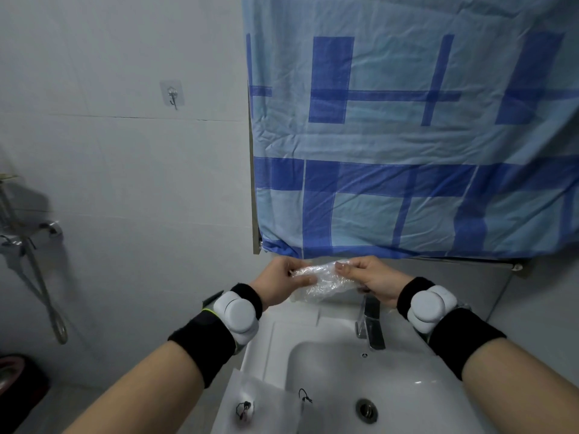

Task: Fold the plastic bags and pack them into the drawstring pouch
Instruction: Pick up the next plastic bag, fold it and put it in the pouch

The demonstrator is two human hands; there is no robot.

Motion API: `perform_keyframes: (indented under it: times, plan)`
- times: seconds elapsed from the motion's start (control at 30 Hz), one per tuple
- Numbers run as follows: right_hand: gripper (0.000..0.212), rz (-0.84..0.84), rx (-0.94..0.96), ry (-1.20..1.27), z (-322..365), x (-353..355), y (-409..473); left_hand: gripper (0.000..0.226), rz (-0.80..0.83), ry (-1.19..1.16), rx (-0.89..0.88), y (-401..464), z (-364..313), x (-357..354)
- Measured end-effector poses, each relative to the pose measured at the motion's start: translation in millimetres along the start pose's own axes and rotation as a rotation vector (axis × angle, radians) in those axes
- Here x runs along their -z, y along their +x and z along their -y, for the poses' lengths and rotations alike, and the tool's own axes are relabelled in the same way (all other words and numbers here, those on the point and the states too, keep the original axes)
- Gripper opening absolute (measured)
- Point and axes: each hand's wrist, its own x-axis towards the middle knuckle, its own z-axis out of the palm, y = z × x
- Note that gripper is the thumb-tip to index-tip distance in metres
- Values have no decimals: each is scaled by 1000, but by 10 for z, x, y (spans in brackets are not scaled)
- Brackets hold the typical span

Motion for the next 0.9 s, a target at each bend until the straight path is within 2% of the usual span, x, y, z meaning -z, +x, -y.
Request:
perform_keyframes:
  times: [0.1, 0.2, 0.27, 0.37, 0.6, 0.77, 0.8, 0.9]
  plan:
    - [18, 13, -27, -3, 42, 49, -6, 12, -31, 124, 17, 9, 27, 40]
    - [23, 29, -71, -22, 54, 81, -16, 16, -15, 146, 53, 3, 32, 51]
    - [22, 26, -105, -9, 69, 66, -38, 12, 41, 74, 126, -26, -6, 38]
    - [19, 50, -150, 155, 59, 41, -29, 10, 68, -84, 189, -22, -7, -3]
    - [17, -49, -107, 289, 58, 12, -36, 26, -14, 37, 158, -26, 8, -16]
    - [17, -128, -70, 266, 26, 37, -16, 13, -77, -187, 128, -46, -47, -26]
    - [16, -142, -60, 266, 20, 36, -9, 20, -94, -225, 131, -36, -44, -33]
    - [17, -194, -24, 269, 14, 8, -4, 59, -137, -294, 126, -24, -46, -58]
